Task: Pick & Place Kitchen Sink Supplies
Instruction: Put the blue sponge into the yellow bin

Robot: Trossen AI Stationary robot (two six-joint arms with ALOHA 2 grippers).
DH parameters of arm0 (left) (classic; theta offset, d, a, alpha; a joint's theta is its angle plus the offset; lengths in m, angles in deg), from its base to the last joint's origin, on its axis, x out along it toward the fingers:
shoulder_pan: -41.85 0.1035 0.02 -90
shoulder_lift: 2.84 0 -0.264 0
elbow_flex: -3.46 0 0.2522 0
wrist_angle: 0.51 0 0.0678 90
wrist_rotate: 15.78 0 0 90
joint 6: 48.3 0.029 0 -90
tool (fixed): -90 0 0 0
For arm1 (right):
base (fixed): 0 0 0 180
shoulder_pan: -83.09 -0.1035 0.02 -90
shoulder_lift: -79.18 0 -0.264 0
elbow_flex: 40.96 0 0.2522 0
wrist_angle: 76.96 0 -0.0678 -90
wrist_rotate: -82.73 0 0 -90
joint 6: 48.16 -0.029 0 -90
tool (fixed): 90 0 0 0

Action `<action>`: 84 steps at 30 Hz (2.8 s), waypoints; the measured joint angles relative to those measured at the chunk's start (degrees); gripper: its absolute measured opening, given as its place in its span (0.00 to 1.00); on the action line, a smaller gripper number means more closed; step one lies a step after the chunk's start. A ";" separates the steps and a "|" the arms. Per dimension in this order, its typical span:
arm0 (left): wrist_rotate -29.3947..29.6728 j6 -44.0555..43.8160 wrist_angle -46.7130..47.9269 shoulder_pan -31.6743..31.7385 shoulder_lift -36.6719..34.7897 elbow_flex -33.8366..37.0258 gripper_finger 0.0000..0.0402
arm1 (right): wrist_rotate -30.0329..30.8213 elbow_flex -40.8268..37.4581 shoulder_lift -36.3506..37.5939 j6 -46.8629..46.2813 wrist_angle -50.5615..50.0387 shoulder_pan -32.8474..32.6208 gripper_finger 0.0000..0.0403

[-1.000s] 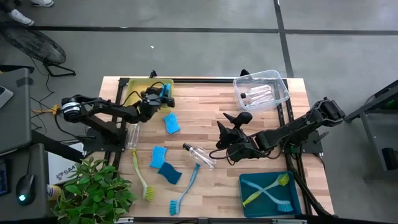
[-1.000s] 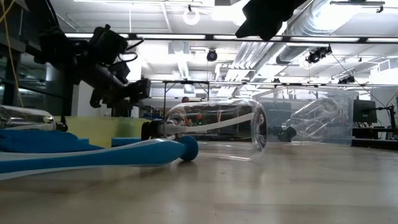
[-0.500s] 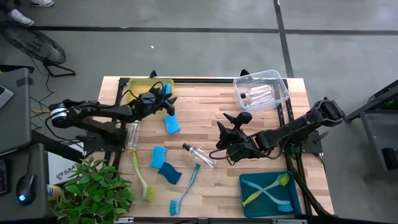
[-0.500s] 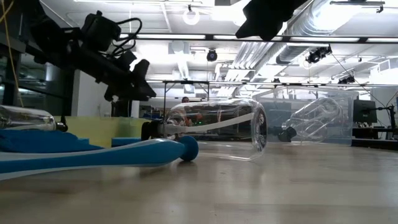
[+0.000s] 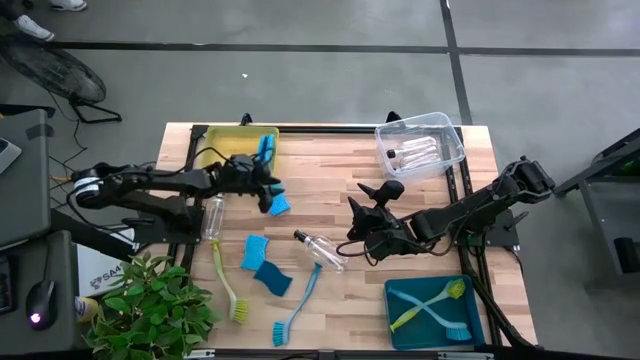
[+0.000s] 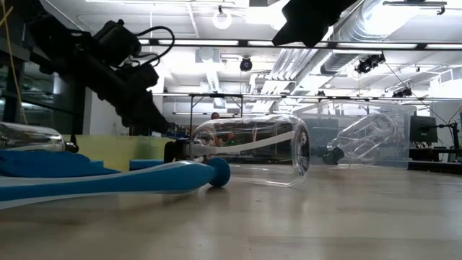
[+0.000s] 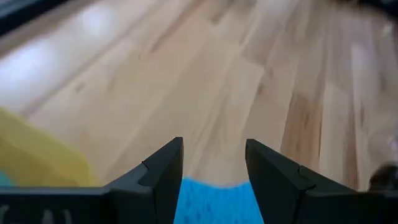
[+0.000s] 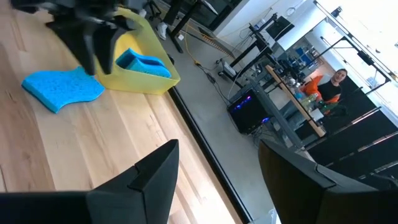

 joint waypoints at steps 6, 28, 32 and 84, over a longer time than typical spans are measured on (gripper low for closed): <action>3.93 0.21 3.61 -5.20 0.00 0.00 0.42 | 0.00 0.00 0.00 0.00 -0.02 0.01 0.53; 26.08 1.43 10.58 -25.61 0.05 0.00 0.42 | -0.56 0.00 0.00 -1.08 -0.08 0.00 0.53; 26.39 -0.93 12.61 -26.68 0.24 0.00 0.42 | -1.51 0.00 0.00 -1.80 -0.08 0.01 0.53; 29.20 -4.68 4.27 -28.94 15.18 -0.88 0.01 | -3.12 0.00 0.00 -7.32 -3.97 0.02 0.53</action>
